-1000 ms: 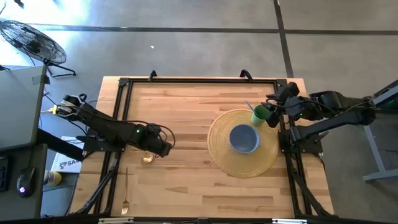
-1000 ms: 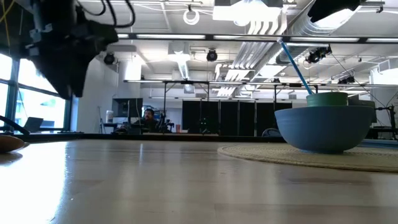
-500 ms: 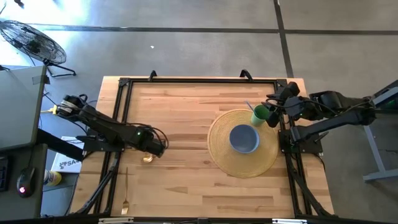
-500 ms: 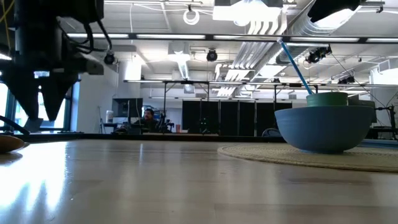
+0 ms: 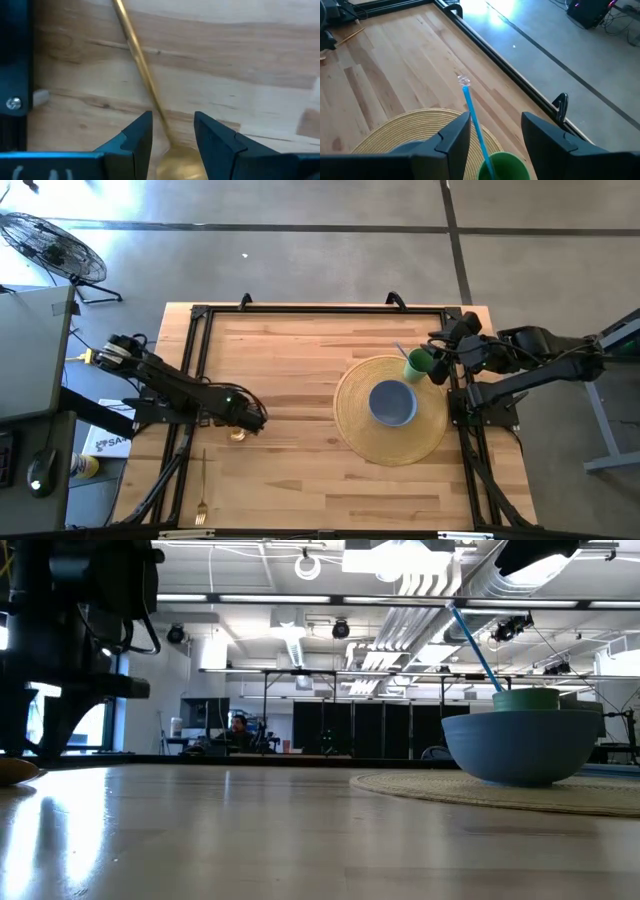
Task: Pick & Place Utensil
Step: Put the gold spoon into the violet bowl
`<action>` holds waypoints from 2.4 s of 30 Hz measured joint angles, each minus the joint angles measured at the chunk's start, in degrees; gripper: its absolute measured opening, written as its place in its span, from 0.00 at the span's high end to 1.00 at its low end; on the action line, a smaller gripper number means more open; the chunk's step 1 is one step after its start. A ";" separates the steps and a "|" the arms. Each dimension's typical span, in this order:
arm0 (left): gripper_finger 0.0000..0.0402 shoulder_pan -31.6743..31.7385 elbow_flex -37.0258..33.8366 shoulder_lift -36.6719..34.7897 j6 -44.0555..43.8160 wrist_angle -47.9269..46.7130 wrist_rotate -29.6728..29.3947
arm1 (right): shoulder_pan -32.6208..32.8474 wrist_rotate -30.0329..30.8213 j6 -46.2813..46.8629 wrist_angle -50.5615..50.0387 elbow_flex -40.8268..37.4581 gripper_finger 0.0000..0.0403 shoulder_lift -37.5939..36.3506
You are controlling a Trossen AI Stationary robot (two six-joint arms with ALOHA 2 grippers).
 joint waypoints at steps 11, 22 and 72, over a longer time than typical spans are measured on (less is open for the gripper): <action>0.67 0.00 0.02 4.63 -0.01 3.02 2.29 | -0.01 -0.76 0.28 0.10 0.00 0.58 0.02; 0.95 -0.02 0.14 5.52 3.44 5.76 -0.16 | -0.02 -1.39 1.48 0.15 0.00 0.58 0.06; 0.91 0.03 1.42 5.60 45.38 28.10 -30.02 | -0.01 -1.78 2.58 0.17 0.00 0.59 0.07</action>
